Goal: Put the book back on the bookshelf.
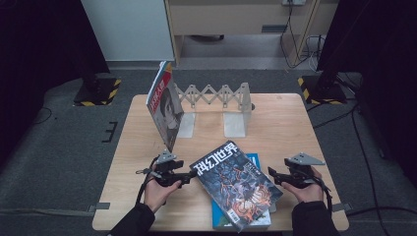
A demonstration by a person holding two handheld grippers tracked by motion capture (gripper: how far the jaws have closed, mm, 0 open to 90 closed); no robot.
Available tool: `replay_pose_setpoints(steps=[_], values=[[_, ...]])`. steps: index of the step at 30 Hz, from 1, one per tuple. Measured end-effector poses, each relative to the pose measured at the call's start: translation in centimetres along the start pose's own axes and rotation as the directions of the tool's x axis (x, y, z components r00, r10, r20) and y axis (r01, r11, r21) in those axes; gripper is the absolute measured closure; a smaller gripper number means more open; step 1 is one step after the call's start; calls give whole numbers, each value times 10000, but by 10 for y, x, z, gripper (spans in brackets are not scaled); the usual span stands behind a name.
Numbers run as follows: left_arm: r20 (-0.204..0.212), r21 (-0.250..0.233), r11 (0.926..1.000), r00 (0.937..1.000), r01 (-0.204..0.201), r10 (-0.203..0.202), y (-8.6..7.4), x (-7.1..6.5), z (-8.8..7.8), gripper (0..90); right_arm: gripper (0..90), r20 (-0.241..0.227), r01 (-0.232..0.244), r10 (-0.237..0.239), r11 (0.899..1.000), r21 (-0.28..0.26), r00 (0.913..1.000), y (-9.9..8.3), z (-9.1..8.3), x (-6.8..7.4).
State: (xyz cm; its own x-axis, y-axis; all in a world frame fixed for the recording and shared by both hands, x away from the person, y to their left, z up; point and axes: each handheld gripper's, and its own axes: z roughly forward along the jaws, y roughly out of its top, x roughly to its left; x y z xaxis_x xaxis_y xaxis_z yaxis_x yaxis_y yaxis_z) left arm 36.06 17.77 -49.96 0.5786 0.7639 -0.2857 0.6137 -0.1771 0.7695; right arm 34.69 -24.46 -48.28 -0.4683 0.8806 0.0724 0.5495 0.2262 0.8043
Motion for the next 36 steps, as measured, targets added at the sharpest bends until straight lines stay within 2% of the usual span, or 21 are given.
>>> replay_pose_setpoints(steps=[1,4,7,10,13,16,17,21,27,30,34,35,36], values=[[37,27,10000,10000,-10,10,0,0,1,238,259,-65,21,-21,10000,-9,10000,1,0,2],[422,37,9992,9983,388,-390,-1,2,7,234,266,-407,92,-86,9999,138,9991,1,4,12],[568,127,9989,9973,456,-462,-1,4,9,229,267,-636,237,-220,9994,267,9977,1,7,18],[671,270,9985,9965,473,-490,-1,4,12,228,267,-738,225,-202,9993,314,9971,0,9,21],[984,451,9964,9922,720,-762,-1,3,19,225,267,-853,291,-247,9983,504,9960,-1,12,25],[1126,510,9955,9900,801,-854,-1,3,22,224,267,-920,277,-220,9977,611,9955,-3,14,27],[1448,588,9924,9827,1079,-1154,-1,3,28,225,267,-962,257,-198,9978,608,9952,-3,15,27],[1881,659,9876,9703,1424,-1524,0,4,36,228,265,-1056,92,-32,9984,564,9944,-4,17,27],[1917,826,9832,9655,1628,-1760,4,5,39,241,264,-1095,31,25,9987,513,9940,-5,18,27],[1866,737,9819,9648,1744,-1854,6,6,35,334,262,-1115,-52,108,9987,505,9937,-5,18,27],[1910,583,9825,9640,1771,-1851,12,6,25,406,266,-1153,-45,99,9989,468,9933,-6,19,28],[2139,495,9794,9558,1958,-2019,16,4,18,438,267,-1153,91,-46,9992,383,9933,-6,19,29],[2272,421,9776,9508,2064,-2106,18,3,14,448,267,-1177,79,-32,9992,389,9930,-6,19,29]])
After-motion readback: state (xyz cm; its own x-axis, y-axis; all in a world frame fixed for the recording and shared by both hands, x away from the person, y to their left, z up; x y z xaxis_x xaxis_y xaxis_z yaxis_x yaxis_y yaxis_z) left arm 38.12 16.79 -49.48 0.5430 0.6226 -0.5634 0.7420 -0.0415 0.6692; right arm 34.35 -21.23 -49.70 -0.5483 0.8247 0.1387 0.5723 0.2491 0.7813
